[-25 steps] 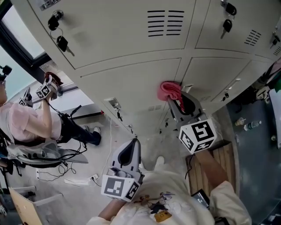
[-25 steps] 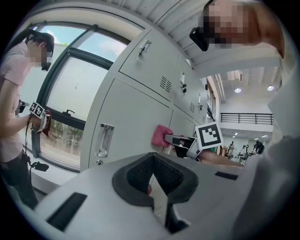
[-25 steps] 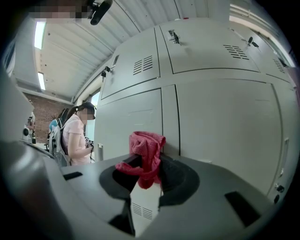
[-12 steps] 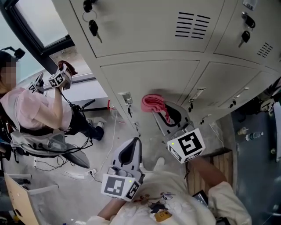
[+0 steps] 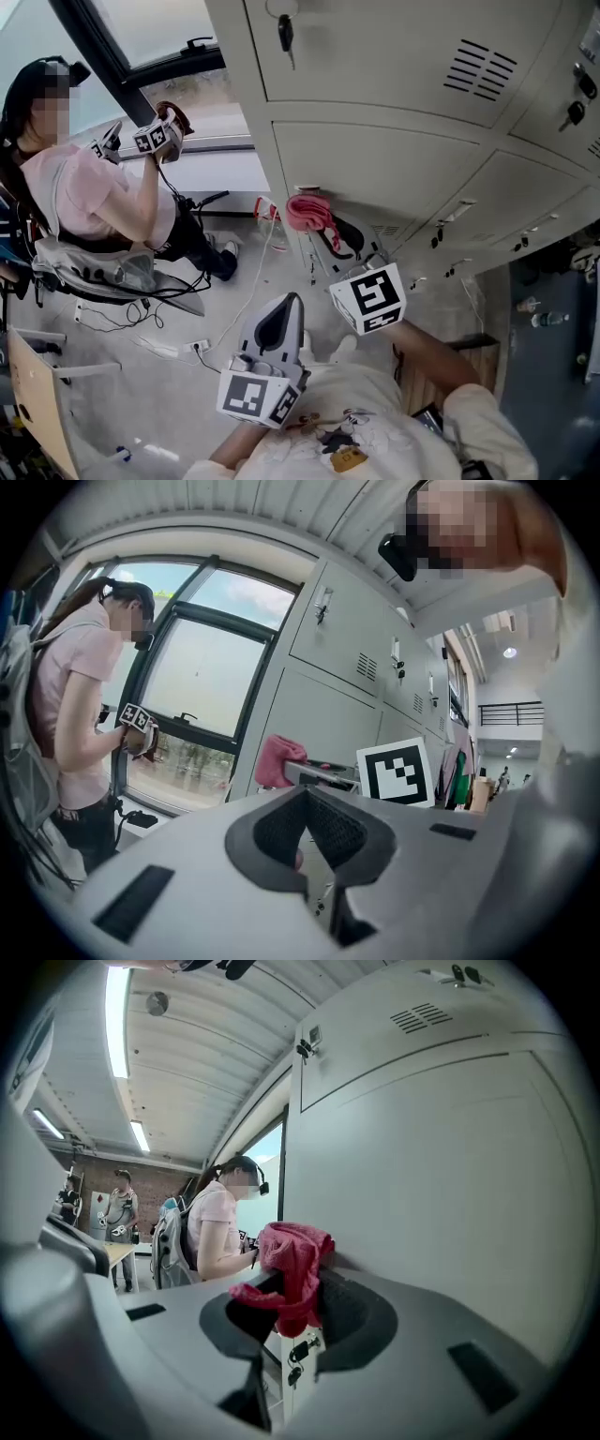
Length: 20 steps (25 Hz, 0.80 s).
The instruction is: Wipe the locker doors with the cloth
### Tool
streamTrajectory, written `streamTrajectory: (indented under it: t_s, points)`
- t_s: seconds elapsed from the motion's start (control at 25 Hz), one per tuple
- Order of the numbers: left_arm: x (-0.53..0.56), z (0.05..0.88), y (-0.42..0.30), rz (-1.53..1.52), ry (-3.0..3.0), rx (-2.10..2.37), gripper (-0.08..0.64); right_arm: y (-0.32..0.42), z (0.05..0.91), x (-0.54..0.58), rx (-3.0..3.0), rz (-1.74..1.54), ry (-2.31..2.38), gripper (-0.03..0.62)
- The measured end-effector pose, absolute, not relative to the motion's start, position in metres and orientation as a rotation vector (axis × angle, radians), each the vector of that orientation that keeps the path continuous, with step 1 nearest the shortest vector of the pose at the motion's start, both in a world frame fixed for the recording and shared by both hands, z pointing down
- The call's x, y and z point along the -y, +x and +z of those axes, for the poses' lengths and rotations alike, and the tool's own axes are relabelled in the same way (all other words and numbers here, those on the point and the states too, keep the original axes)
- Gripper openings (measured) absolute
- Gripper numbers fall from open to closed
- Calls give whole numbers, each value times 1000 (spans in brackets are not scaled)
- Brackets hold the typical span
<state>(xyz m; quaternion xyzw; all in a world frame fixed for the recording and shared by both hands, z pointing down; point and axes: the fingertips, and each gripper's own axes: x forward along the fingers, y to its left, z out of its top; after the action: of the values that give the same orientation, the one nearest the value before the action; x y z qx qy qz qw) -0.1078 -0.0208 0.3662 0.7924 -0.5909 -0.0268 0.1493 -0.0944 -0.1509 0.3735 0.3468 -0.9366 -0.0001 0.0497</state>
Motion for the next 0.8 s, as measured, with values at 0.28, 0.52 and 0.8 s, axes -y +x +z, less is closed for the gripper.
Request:
streamTrajectory:
  t_s: [0.28, 0.52, 0.8]
  points:
    - [19, 368, -115, -75, 2249, 1730, 6, -105, 389, 169, 2813, -19, 1087, 100]
    - [22, 367, -111, -78, 2262, 1714, 6, -99, 389, 170, 2800, -13, 1110, 100]
    - [29, 366, -96, -75, 2304, 1661, 6, -77, 388, 174, 2773, -18, 1166, 100]
